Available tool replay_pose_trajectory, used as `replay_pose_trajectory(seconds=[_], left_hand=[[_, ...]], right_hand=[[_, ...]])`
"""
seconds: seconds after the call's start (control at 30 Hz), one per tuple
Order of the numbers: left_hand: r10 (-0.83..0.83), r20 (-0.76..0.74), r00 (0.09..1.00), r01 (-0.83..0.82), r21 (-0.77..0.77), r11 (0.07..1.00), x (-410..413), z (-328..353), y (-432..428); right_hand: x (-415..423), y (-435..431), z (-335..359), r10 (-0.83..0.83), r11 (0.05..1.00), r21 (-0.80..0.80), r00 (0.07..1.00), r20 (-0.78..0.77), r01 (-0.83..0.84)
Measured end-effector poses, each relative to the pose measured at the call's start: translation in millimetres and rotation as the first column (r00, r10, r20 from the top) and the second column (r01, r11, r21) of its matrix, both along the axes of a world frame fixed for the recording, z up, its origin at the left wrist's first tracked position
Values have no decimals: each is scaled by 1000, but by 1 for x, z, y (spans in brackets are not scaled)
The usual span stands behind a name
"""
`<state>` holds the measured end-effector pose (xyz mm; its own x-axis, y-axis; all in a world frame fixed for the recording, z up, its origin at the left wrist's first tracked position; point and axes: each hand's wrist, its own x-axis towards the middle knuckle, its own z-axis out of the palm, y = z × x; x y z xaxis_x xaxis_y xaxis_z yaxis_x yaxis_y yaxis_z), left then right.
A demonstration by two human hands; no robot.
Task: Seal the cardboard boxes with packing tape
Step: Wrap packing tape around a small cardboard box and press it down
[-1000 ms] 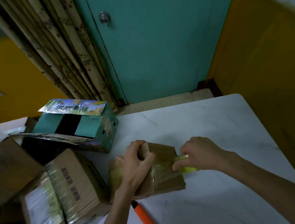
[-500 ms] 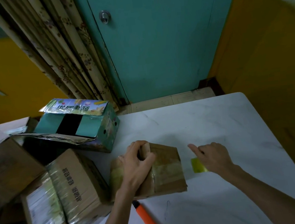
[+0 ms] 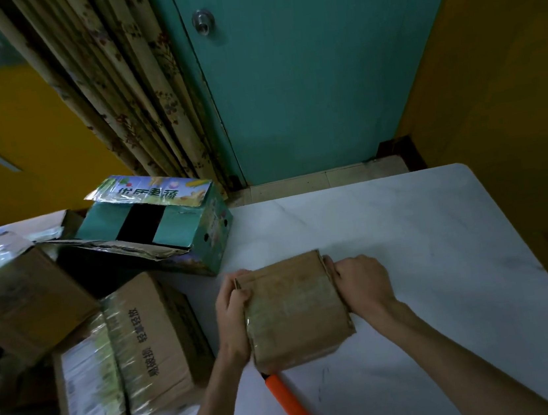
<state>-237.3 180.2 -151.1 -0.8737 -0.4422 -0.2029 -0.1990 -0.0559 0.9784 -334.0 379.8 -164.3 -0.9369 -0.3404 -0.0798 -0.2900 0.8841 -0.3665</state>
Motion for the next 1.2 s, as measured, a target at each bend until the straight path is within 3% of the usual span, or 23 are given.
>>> replay_pose_trajectory(seconds=[0.17,0.2,0.23,0.3,0.33,0.37,0.43,0.53,0.7,0.87,1.1,1.2], left_hand=[[-195,65,979,195,0,981,-28,17,18],[-252,116,961,262,-79,962,-35,24,17],[-322,221,921,375,-271,886,-42,32,17],[-296,459,837,545,-663,513,-52,47,29],[-253,468,847,531,-768,358,-52,55,45],[-242,423,873,479,-835,270,-49,58,63],[-279,385,880,453,-856,249,-39,53,95],[-271,455,849,499,-857,125,-31,29,113],[-292,459,839,503,-860,91,-31,27,107],[-333,467,819,517,-852,78,-29,31,98],[-342,442,829,488,-871,55,-27,32,102],[-353,434,829,482,-874,58,-28,33,99]], right_hand=[[-9,35,11,-120,980,157,993,-20,122],[-9,37,11,-133,977,166,991,-16,134],[-7,38,10,-139,975,171,990,-19,140],[-3,36,8,-140,976,165,990,-34,143],[-2,35,8,-136,976,168,990,-44,142],[-1,33,9,-131,974,178,990,-50,138],[0,31,14,-105,973,203,994,-38,111],[-1,36,15,-114,981,161,993,9,111],[6,49,8,-192,978,-78,981,38,194],[20,70,2,-39,976,-214,999,1,38],[21,63,-25,-108,964,-247,994,-27,98],[18,62,-31,-122,976,-180,992,11,122]])
